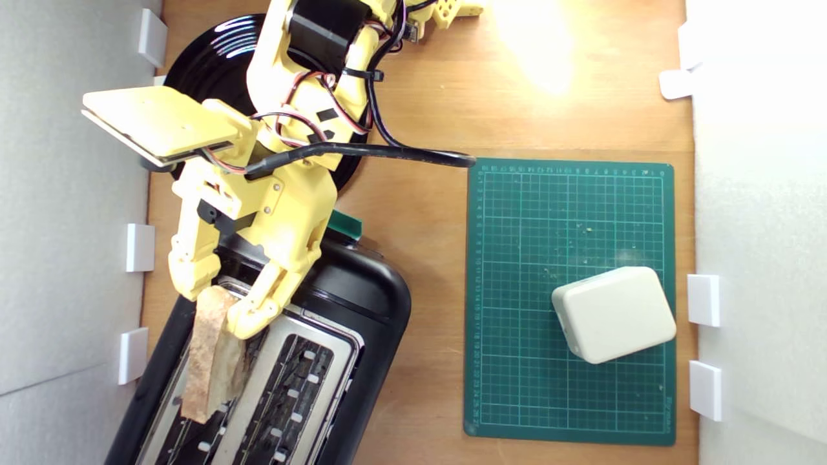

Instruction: Pick bread and place in toaster

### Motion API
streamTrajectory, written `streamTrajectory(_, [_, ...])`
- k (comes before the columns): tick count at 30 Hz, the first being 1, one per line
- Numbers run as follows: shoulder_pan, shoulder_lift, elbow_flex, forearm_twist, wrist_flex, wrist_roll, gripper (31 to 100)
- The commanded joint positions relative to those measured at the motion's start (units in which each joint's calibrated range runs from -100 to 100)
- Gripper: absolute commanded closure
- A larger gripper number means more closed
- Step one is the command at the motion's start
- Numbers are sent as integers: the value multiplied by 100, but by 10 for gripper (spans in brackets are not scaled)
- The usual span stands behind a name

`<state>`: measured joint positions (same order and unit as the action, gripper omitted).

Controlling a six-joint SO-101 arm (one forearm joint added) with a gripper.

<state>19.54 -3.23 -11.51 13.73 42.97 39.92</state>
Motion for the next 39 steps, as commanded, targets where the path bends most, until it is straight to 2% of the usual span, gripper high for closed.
streamTrajectory(1, [-28,-84,-206,14,-39,-8,464])
streamTrajectory(5, [-28,-84,-206,14,-39,-8,439])
streamTrajectory(12, [-44,-93,-206,-13,-39,-40,439])
streamTrajectory(28, [-721,-1066,-188,-13,-30,-537,439])
streamTrajectory(34, [-979,-1973,-133,-22,-39,-1222,445])
streamTrajectory(39, [-1455,-2439,-115,42,-13,-1766,446])
